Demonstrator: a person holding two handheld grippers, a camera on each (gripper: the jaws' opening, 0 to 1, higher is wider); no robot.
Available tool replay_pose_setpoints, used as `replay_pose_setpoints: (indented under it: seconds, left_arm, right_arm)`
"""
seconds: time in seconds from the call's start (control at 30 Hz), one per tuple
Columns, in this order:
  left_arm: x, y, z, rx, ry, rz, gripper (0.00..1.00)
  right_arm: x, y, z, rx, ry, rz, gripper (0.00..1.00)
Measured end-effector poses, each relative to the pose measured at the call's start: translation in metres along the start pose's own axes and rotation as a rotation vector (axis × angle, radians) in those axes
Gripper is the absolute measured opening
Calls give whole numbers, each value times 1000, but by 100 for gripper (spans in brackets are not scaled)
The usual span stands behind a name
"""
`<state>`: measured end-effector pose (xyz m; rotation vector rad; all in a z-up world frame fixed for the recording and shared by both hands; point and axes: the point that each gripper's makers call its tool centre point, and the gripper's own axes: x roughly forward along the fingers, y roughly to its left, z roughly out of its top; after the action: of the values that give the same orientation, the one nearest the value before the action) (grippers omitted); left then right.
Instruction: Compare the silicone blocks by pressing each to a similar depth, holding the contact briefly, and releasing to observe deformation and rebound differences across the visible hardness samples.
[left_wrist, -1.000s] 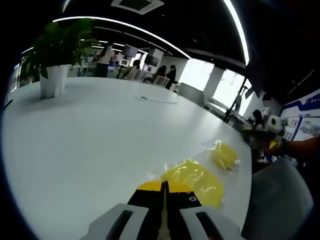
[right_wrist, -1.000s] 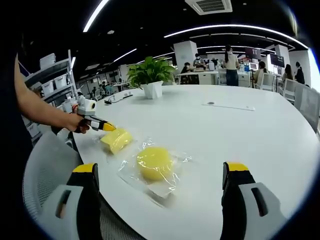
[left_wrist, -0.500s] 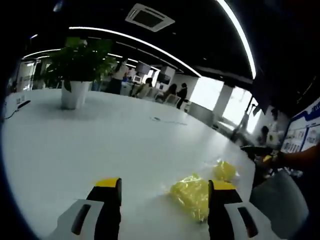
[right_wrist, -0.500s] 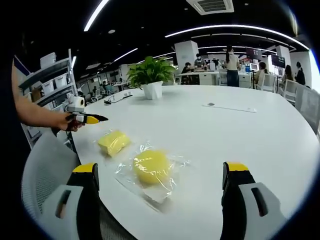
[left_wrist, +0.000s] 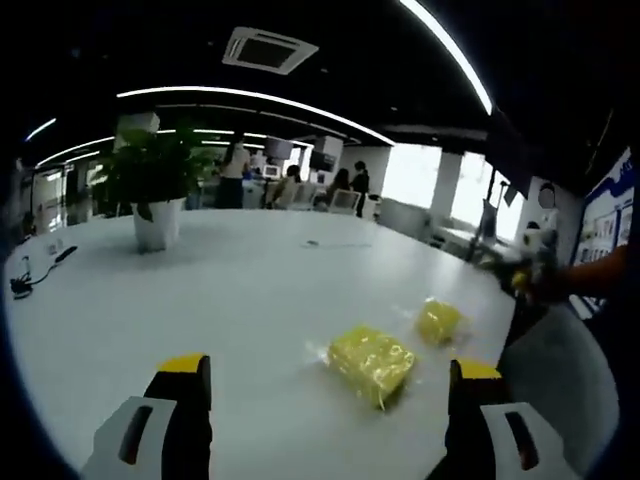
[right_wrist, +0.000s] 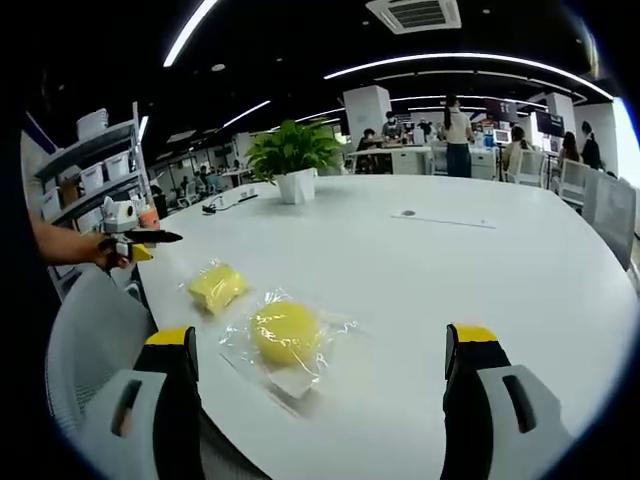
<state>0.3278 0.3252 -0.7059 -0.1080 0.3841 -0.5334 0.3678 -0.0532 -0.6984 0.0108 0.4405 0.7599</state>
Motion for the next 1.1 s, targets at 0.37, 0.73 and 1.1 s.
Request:
replay_pose_setpoints:
  seconds: [0.37,0.73,1.1]
  left_arm:
    - [-1,-1,-3,-17,25,-3,100]
    - [0,14,3,-43,16,13,100]
    - [-9,10,1,-64,40,20,100]
  right_arm:
    - [-6,-1,-1,54,-19,8,96]
    - [-7,-3,-11,18,31,-15,96]
    - [-14,-5,-14,26,31,-20,96]
